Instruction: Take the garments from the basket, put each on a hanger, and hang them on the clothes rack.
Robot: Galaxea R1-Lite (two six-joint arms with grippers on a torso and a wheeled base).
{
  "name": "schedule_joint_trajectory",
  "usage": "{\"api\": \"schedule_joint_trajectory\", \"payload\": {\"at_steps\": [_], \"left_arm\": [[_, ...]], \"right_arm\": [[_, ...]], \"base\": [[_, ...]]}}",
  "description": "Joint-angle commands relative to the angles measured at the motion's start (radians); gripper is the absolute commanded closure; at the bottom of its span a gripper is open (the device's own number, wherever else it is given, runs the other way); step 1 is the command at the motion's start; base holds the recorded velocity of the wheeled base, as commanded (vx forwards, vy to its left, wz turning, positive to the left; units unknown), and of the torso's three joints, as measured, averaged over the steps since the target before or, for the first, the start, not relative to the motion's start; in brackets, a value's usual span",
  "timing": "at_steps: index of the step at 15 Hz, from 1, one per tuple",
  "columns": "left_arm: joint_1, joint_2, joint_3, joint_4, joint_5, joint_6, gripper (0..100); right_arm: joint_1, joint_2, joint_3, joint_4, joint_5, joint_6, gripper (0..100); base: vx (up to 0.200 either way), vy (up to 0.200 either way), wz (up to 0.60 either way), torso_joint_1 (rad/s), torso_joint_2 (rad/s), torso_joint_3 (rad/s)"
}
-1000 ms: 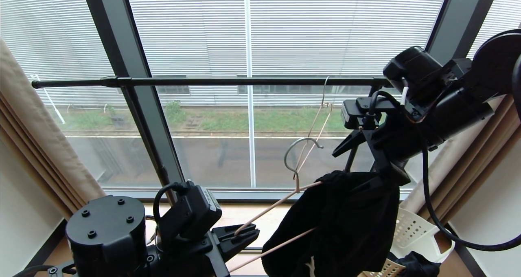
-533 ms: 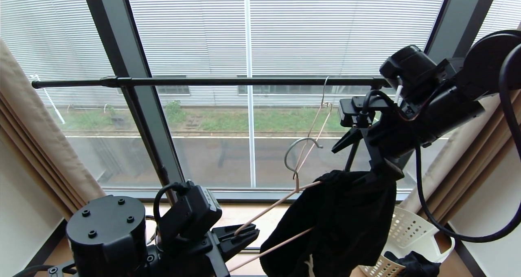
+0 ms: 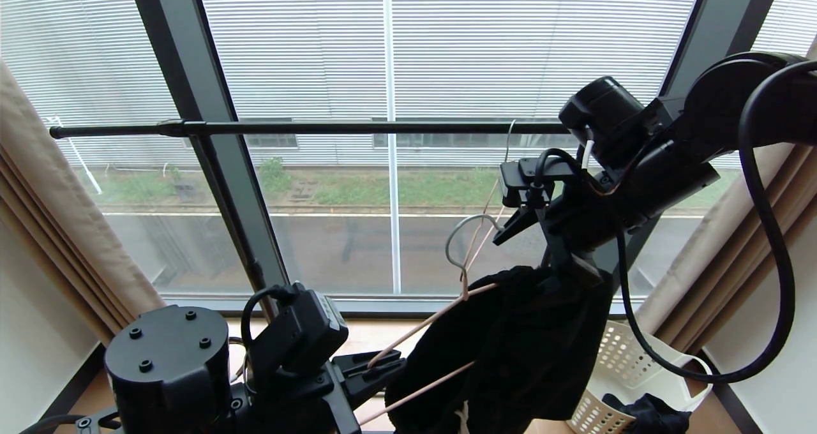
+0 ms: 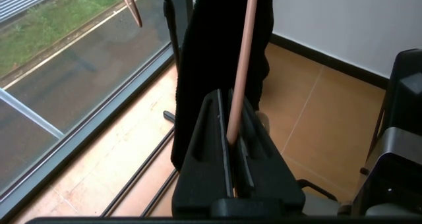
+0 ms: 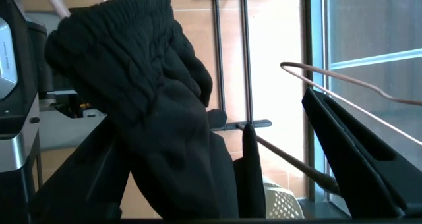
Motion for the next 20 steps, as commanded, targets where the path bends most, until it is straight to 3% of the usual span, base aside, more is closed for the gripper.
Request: {"api": "schedule_joint_trajectory", "payload": {"at_steps": [1, 7, 20], "left_arm": [[0.000, 0.003, -0.001, -0.001, 0.000, -0.001, 100], [0.003, 0.009, -0.012, -0.001, 0.002, -0.009, 100], [0.020, 0.005, -0.014, 0.001, 0.008, -0.006, 100]], "right_arm": [[0.004, -0.005, 0.016, 0.002, 0.001, 0.000, 0], [0.026, -0.059, 0.084, 0.002, 0.061, -0.002, 0], [0.076, -0.062, 0.130, 0.002, 0.063, -0.003, 0]], "base": [[0.000, 0.000, 0.00, 0.000, 0.00, 0.000], [0.000, 0.000, 0.00, 0.000, 0.00, 0.000], [0.000, 0.000, 0.00, 0.000, 0.00, 0.000]]}}
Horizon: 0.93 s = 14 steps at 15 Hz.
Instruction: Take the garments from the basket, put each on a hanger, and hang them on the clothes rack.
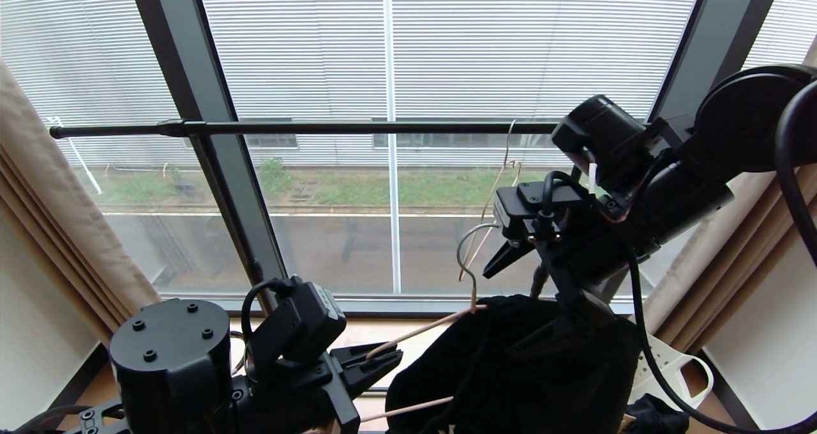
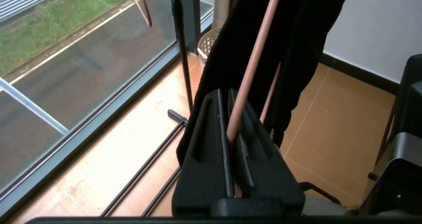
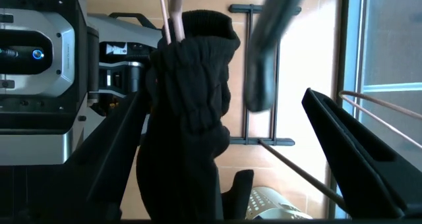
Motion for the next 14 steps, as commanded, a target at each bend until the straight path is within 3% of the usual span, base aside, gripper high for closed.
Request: {"api": "schedule_joint_trajectory", "payload": {"at_steps": [1, 12, 13, 14], "left_arm": [[0.002, 0.001, -0.001, -0.004, -0.001, 0.000, 100], [0.015, 0.000, -0.006, -0.004, -0.001, 0.000, 100], [0.015, -0.002, -0.004, -0.004, -0.001, 0.000, 100], [0.015, -0.002, -0.003, -0.004, -0.001, 0.000, 100]], "right_arm": [[0.001, 0.000, 0.021, -0.002, 0.000, -0.001, 0], [0.001, -0.001, 0.112, -0.008, 0.000, 0.002, 0], [0.005, 0.014, 0.125, -0.011, 0.000, 0.002, 100], [0.030, 0.029, 0.133, -0.014, -0.002, 0.019, 100]], "base": [[0.000, 0.000, 0.00, 0.000, 0.00, 0.000], [0.000, 0.000, 0.00, 0.000, 0.00, 0.000], [0.000, 0.000, 0.00, 0.000, 0.00, 0.000], [0.000, 0.000, 0.00, 0.000, 0.00, 0.000]]}}
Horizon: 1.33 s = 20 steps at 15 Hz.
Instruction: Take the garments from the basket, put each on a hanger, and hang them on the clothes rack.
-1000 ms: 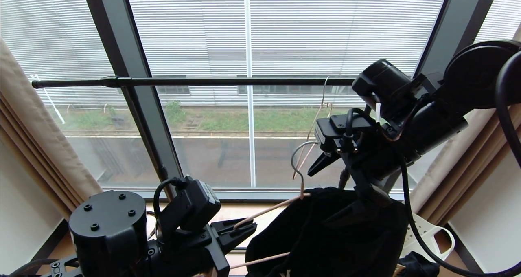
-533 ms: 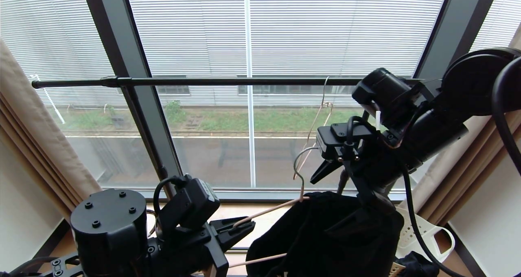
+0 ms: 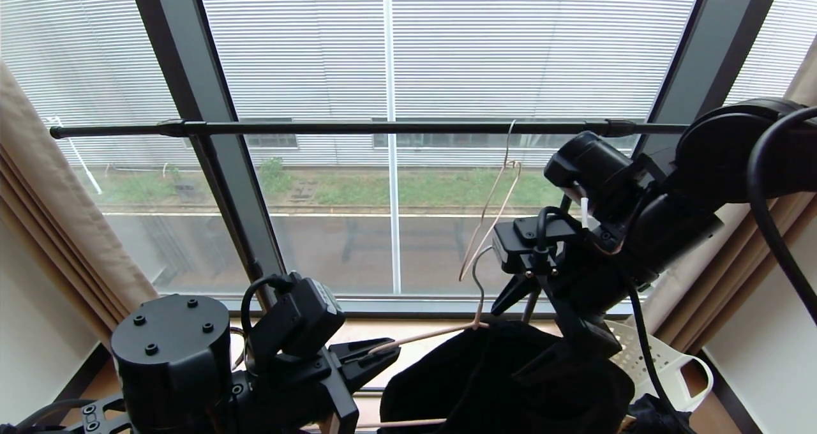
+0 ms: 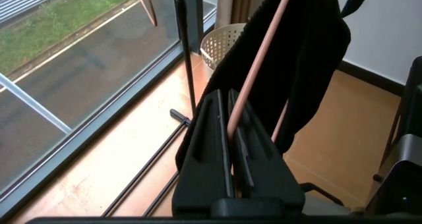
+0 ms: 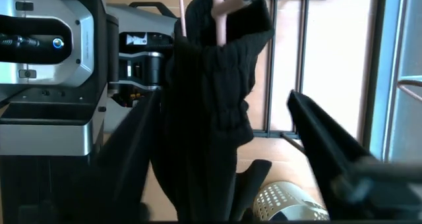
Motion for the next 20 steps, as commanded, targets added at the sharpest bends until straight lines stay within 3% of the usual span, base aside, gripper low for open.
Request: {"api": "schedule_joint_trajectory", "payload": {"at_steps": [1, 16, 17, 20], "left_arm": [[0.000, -0.003, 0.004, -0.003, 0.001, 0.000, 100], [0.028, 0.013, 0.004, -0.001, 0.002, 0.000, 100], [0.028, 0.014, 0.009, -0.003, 0.001, 0.001, 0], [0.028, 0.013, 0.010, -0.003, 0.001, 0.000, 0]], "right_arm": [[0.024, 0.033, 0.023, -0.006, -0.001, 0.016, 100], [-0.095, -0.033, 0.002, -0.046, 0.016, 0.029, 100], [-0.095, -0.033, 0.002, -0.046, 0.018, 0.029, 100], [-0.094, -0.031, 0.002, -0.046, 0.018, 0.029, 100]], "base": [[0.000, 0.000, 0.00, 0.000, 0.00, 0.000], [0.000, 0.000, 0.00, 0.000, 0.00, 0.000], [0.000, 0.000, 0.00, 0.000, 0.00, 0.000], [0.000, 0.000, 0.00, 0.000, 0.00, 0.000]]}}
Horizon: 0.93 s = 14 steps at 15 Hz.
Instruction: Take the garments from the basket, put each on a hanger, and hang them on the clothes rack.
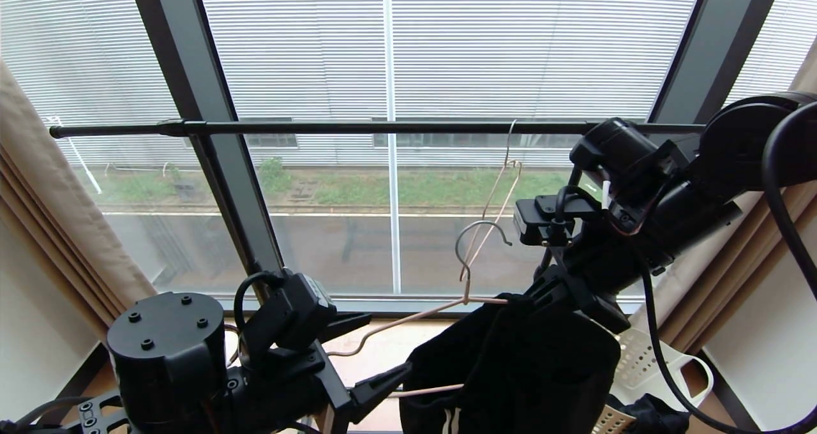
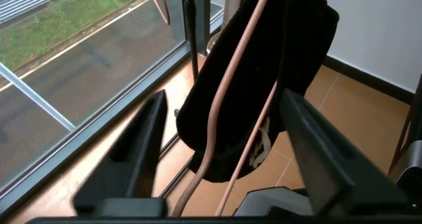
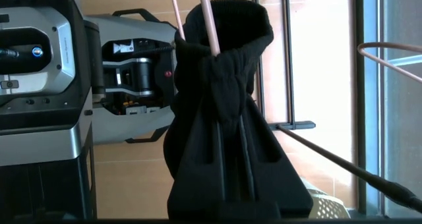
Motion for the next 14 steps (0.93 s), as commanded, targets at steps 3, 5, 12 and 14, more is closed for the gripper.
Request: {"api": "schedule_joint_trajectory", "payload": {"at_steps": [3, 5, 12, 14], "left_arm": [[0.000, 0.002, -0.001, 0.000, -0.004, 0.000, 0], [0.018, -0.007, 0.001, -0.013, -0.008, -0.009, 0], [0.228, -0.211, 0.064, -0.050, -0.133, -0.169, 0], [0.284, -0.234, 0.088, -0.050, -0.178, -0.275, 0]], "right_arm": [[0.001, -0.005, 0.001, -0.001, 0.002, -0.002, 100], [0.000, -0.008, 0.001, 0.000, 0.002, -0.002, 100], [-0.068, -0.050, 0.001, -0.001, 0.044, 0.000, 100], [-0.091, -0.070, 0.000, -0.001, 0.045, 0.000, 100]], "base": [[0.000, 0.000, 0.00, 0.000, 0.00, 0.000], [0.000, 0.000, 0.00, 0.000, 0.00, 0.000], [0.000, 0.000, 0.00, 0.000, 0.00, 0.000], [0.000, 0.000, 0.00, 0.000, 0.00, 0.000]]}}
